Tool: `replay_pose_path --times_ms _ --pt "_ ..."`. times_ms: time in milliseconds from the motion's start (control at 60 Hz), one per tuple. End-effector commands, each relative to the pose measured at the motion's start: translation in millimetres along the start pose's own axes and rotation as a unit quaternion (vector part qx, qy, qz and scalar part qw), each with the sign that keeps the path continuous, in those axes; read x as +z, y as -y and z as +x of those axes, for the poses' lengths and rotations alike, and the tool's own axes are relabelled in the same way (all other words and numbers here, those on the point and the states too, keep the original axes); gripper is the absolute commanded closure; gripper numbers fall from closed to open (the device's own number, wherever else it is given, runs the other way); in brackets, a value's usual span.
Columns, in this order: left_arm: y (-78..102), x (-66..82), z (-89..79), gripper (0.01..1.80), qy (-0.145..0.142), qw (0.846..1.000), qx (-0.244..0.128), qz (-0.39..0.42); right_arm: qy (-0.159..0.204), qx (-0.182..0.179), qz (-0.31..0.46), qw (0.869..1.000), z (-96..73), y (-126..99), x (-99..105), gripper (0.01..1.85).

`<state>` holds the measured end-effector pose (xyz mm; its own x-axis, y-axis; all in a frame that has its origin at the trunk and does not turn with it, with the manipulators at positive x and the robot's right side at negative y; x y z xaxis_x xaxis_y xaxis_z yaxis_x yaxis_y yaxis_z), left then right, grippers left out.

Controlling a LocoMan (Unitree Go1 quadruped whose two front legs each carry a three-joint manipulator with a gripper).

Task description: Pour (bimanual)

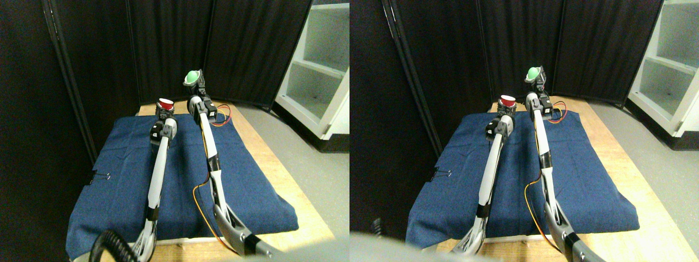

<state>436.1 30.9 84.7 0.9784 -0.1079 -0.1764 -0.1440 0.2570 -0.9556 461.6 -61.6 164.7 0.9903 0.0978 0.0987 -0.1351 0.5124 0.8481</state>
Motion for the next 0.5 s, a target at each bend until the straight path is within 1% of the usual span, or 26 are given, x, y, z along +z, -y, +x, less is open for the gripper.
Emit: replay_pose_path --times_ms 17,100,150,200,250,300,417,450,500 --pt "6.8 -3.5 0.3 1.48 -0.006 1.0 -0.018 -0.013 0.008 0.027 0.013 1.0 -3.6 -16 -1 1.53" --pt "5.8 -4.9 0.2 1.48 -0.004 1.0 -0.016 -0.019 0.004 0.023 0.004 1.0 -5.7 -20 -3 1.53" --pt "4.9 -5.6 -0.6 1.48 -0.009 0.999 -0.018 -0.025 -0.005 0.03 -0.01 0.999 -5.6 -23 -3 1.53" --pt "5.0 -6.1 -1.4 1.48 -0.008 0.999 -0.018 -0.027 -0.013 0.035 -0.017 0.999 -5.0 -25 -3 1.53" --pt "5.3 -7.4 -2.5 1.48 -0.014 0.999 -0.022 -0.029 -0.017 0.039 -0.02 0.999 -1.8 -27 -2 1.53" --pt "5.5 -8.8 -4.0 1.48 -0.017 0.999 -0.021 -0.034 -0.015 0.032 -0.024 0.999 -1.8 -30 -2 1.53" --pt "4.1 -11.5 -8.1 1.48 -0.022 0.999 -0.022 -0.04 -0.018 0.04 -0.027 0.999 0.3 -37 -2 1.53" --pt "3.3 -11.8 -9.4 1.48 -0.024 0.999 -0.023 -0.042 -0.014 0.052 -0.056 0.997 0.6 -39 -1 1.53" --pt "2.5 -11.8 -12.1 1.48 -0.027 0.998 -0.024 -0.048 -0.009 0.057 -0.071 0.996 1.0 -41 -1 1.53"
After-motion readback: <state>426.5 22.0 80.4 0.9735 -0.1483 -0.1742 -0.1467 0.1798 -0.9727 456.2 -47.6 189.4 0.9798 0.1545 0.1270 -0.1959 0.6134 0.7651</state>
